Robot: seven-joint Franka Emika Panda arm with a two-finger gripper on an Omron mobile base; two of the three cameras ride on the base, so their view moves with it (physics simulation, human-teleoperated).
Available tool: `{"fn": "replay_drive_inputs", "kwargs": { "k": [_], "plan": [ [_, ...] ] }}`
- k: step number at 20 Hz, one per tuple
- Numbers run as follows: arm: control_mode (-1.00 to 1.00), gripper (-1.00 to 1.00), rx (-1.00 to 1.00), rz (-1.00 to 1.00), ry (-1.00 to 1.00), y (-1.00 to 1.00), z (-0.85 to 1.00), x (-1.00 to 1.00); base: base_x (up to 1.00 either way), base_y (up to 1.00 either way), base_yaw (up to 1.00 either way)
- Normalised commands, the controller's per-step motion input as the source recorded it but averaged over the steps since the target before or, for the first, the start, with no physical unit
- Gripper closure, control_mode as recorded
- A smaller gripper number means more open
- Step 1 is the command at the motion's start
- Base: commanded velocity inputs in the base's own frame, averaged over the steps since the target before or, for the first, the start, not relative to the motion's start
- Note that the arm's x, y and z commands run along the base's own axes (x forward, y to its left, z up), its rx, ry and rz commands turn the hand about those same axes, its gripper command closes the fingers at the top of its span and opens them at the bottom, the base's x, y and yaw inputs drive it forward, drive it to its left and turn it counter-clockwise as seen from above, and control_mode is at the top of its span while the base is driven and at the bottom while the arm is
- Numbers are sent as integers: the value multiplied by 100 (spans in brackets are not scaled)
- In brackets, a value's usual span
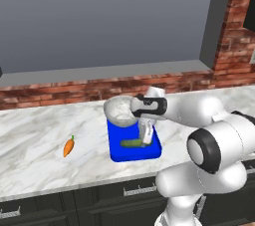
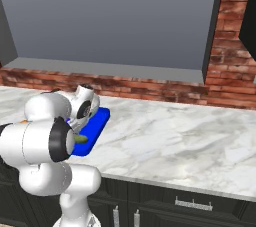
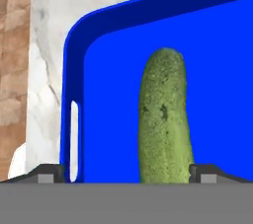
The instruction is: Place the two vegetables and bowl onto the tray for setting up a vegetable dip station.
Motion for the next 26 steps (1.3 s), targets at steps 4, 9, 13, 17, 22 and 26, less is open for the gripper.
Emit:
{"fn": "replay_drive_inputs", "kwargs": {
  "k": [4,9,13,17,22,26],
  "plan": [
    [-100,-100,0,-13,0,17,23,-27,0,0,0],
    [-100,-100,-1,-13,0,24,25,-21,0,0,0],
    [-100,-100,-8,-16,-2,39,21,-16,0,0,0],
    [-100,-100,-14,-22,-2,43,20,-8,0,0,0],
    [-100,-100,-14,-31,-1,45,23,0,0,0,0],
    [-100,-100,-11,-30,0,48,17,0,0,0,0]
  ]
}}
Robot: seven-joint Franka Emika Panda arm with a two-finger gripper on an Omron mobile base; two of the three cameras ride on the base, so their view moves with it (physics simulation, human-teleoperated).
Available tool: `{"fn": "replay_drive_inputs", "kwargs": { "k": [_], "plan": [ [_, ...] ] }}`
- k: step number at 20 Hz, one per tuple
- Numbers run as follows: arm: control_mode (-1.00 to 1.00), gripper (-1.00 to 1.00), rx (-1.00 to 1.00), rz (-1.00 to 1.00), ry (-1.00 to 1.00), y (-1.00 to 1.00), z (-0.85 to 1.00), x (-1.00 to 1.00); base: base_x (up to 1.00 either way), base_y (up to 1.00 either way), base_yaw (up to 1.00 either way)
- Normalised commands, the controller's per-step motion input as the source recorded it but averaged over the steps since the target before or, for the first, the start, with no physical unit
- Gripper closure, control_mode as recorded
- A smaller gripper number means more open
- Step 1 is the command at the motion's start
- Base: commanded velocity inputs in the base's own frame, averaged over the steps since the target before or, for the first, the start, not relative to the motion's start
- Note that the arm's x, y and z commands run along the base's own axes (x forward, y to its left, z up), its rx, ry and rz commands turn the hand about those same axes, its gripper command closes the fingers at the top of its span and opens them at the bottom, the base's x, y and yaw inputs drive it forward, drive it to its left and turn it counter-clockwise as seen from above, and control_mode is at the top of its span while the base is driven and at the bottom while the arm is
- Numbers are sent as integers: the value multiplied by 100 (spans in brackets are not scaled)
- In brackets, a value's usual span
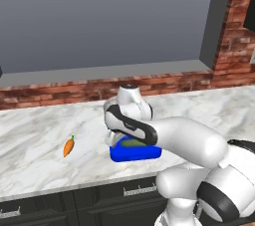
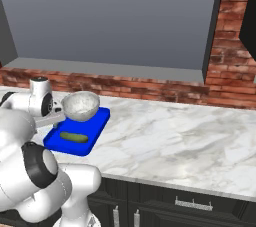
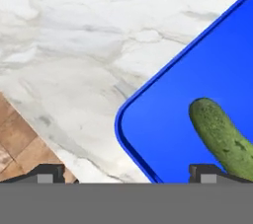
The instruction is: Place the two vegetables and bowl onto the tray for setting up a vegetable dip station.
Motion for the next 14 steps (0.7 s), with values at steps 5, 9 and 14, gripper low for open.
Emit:
{"fn": "replay_drive_inputs", "kwargs": {
  "k": [5,9,14],
  "plan": [
    [-100,-100,-3,-21,0,49,17,14,0,0,0],
    [-100,-100,0,-20,0,46,13,17,0,0,0],
    [-100,-100,0,-23,0,46,2,26,0,0,0]
  ]
}}
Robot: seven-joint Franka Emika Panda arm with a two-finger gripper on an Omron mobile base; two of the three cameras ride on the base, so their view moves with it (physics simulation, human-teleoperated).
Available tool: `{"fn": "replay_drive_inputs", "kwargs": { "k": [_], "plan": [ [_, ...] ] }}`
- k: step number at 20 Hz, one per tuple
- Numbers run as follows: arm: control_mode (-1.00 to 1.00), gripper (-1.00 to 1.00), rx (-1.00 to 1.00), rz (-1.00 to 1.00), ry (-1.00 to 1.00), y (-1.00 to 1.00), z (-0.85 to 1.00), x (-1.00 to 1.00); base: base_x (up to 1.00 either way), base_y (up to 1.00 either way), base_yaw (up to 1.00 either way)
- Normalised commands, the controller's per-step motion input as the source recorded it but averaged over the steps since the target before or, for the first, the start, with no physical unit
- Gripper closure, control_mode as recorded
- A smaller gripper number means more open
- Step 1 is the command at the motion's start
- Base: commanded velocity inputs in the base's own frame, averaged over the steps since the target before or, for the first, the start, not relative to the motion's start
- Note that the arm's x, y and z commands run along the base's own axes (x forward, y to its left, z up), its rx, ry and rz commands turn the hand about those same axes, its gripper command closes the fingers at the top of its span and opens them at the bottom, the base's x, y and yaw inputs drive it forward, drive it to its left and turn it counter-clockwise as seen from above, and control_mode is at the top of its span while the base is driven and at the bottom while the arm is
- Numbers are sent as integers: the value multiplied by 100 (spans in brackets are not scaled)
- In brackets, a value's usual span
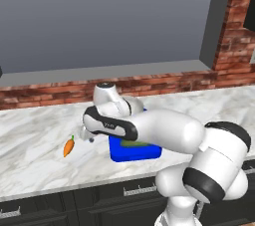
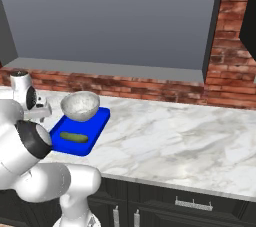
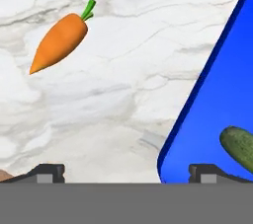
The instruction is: Place the two vegetables and bowl onto the tray for setting up a vegetable dip station.
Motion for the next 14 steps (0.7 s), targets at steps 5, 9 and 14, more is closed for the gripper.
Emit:
{"fn": "replay_drive_inputs", "kwargs": {
  "k": [5,9,14],
  "plan": [
    [-100,-100,0,-32,0,45,0,30,0,0,0],
    [-100,-100,0,-35,0,40,-3,31,0,0,0],
    [-100,-100,0,-32,2,40,-11,33,0,0,0]
  ]
}}
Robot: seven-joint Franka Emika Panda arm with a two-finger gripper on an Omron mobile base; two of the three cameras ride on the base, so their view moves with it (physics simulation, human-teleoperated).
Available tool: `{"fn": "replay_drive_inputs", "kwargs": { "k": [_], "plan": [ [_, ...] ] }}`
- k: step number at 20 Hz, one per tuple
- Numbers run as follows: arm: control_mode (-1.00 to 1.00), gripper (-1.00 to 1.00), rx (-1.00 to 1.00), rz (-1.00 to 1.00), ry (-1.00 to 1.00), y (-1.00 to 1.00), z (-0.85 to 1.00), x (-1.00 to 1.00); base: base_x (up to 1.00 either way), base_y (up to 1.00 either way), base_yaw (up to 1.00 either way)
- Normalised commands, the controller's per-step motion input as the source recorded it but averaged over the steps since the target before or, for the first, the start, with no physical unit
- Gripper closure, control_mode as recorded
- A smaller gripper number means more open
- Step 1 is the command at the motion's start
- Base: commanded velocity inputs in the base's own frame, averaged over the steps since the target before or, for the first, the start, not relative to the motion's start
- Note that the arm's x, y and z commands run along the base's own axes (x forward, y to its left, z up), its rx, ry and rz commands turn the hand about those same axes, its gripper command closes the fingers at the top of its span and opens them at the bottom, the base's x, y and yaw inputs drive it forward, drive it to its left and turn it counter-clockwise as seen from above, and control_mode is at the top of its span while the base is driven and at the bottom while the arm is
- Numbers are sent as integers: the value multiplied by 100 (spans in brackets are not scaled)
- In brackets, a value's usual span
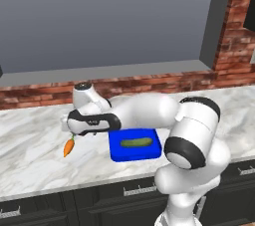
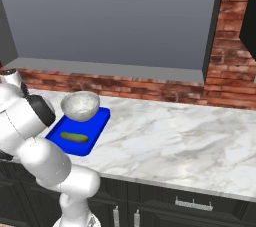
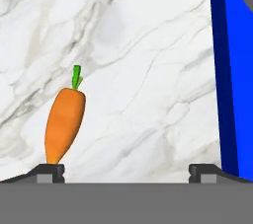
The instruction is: Place the two vegetables and bowl onto the tray for setting up a vegetable dip station.
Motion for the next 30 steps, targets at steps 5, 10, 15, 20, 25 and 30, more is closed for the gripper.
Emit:
{"fn": "replay_drive_inputs", "kwargs": {
  "k": [5,10,15,20,25,30],
  "plan": [
    [-100,-100,0,-26,8,36,-17,23,0,0,0],
    [-100,-100,2,-18,13,22,-24,14,0,0,0],
    [-100,-100,1,-14,12,21,-27,17,0,0,0],
    [-100,-100,0,-4,1,13,-25,14,0,0,0],
    [-100,-100,0,-2,0,12,-23,11,0,0,0],
    [-100,-100,0,-2,0,1,-20,2,0,0,0]
  ]
}}
